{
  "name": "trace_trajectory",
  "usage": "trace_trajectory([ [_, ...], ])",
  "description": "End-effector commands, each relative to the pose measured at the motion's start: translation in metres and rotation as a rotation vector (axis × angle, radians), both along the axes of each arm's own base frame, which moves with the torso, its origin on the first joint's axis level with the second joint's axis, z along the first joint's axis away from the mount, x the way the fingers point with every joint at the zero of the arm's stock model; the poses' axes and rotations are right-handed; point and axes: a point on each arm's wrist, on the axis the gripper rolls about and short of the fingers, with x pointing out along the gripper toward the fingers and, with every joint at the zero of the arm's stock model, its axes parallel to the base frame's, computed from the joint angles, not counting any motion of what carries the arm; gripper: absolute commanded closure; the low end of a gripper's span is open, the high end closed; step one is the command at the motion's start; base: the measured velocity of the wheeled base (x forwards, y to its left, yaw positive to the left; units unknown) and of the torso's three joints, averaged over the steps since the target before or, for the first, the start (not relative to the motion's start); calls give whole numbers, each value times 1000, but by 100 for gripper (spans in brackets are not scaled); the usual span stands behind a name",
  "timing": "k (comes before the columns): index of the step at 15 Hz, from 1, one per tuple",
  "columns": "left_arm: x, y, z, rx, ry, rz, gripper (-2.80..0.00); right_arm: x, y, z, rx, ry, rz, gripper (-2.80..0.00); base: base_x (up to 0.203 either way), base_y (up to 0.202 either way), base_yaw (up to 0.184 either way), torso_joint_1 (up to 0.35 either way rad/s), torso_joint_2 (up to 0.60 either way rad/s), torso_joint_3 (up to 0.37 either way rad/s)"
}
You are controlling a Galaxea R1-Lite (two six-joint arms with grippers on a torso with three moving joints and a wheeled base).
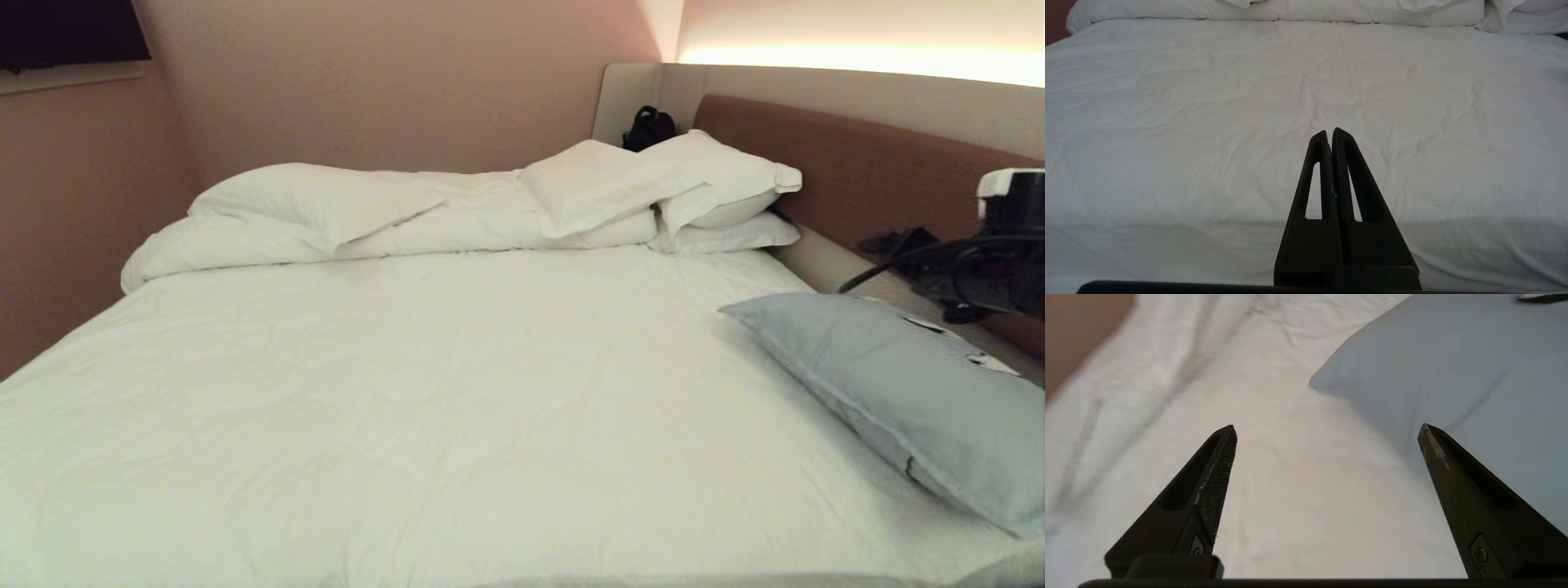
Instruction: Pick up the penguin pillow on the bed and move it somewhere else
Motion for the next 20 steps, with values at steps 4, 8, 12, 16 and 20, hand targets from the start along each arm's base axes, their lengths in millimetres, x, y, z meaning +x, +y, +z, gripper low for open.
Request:
trace_trajectory([
  [4,0,0,0,-1,-1,0,0,-19,-28,16,235,29,230,-280,0,0,0,0,0,0],
  [8,0,0,0,-1,-1,0,0,-53,-32,18,352,72,343,0,0,0,0,0,0,0],
  [12,0,0,0,-1,-1,0,0,-92,-13,30,371,53,440,0,0,0,0,0,0,0],
  [16,0,0,0,-1,-1,0,0,-161,27,62,361,46,506,0,0,0,0,0,0,0],
  [20,0,0,0,-1,-1,0,0,-206,45,61,447,196,499,0,0,0,0,0,0,0],
])
